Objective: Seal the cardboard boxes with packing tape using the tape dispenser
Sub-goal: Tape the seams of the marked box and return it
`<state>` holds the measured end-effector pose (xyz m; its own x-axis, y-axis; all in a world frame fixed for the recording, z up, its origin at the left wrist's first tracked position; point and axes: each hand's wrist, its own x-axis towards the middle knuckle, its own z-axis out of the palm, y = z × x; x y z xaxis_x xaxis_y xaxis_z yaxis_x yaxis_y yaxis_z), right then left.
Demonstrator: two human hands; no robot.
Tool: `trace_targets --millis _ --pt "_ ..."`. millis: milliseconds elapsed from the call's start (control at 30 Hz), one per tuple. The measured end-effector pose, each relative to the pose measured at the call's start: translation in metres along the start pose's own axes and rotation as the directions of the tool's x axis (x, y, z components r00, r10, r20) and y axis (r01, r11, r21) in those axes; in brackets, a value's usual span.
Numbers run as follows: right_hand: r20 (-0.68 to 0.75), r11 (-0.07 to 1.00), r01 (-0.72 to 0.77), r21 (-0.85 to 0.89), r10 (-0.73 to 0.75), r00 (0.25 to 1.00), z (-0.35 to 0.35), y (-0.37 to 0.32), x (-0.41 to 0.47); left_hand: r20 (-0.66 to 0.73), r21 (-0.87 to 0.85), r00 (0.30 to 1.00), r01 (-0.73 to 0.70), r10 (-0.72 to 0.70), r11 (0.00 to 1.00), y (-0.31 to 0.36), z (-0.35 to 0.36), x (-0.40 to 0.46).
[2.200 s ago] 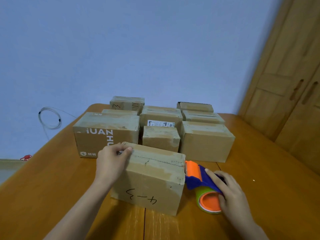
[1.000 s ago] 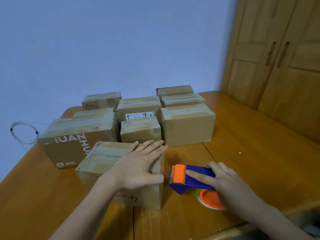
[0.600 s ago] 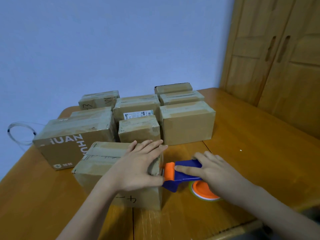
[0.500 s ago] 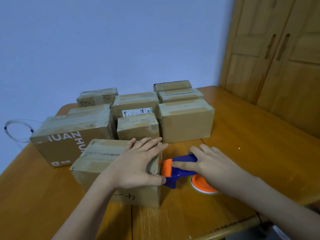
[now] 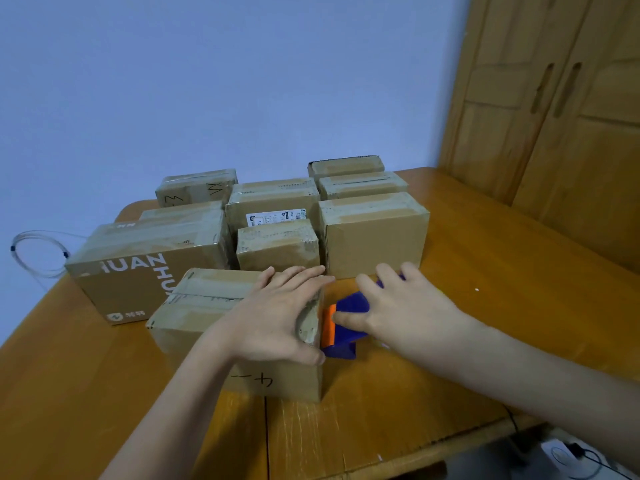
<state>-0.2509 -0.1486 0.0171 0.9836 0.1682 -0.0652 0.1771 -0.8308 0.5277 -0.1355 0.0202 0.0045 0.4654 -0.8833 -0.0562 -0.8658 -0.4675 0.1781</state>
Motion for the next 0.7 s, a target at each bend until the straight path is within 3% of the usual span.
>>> trace_targets --millis 133,333,467,567,700 --pt "0.089 0.999 0.034 0.014 -0.035 0.995 0.011 -0.017 0.002 -0.023 -0.02 1.0 0.003 -0.004 1.0 0.001 0.001 -0.004" --pt "-0.002 0.952 -0.274 0.14 0.277 0.961 0.014 0.022 -0.013 -0.043 -0.022 0.999 -0.005 0.004 1.0 -0.002 -0.001 -0.004" --pt "-0.028 0.874 -0.348 0.338 0.379 0.925 0.022 0.03 -0.021 -0.008 0.045 1.0 -0.024 0.024 0.999 -0.002 0.001 -0.002" --pt "-0.075 0.752 -0.335 0.568 0.452 0.889 0.036 0.037 -0.02 0.072 0.01 0.996 -0.056 0.055 0.998 -0.001 -0.008 -0.002" --pt "-0.144 0.53 -0.188 0.827 0.523 0.84 0.051 0.037 -0.011 0.17 -0.3 0.978 -0.069 0.124 0.951 -0.017 -0.043 -0.005"
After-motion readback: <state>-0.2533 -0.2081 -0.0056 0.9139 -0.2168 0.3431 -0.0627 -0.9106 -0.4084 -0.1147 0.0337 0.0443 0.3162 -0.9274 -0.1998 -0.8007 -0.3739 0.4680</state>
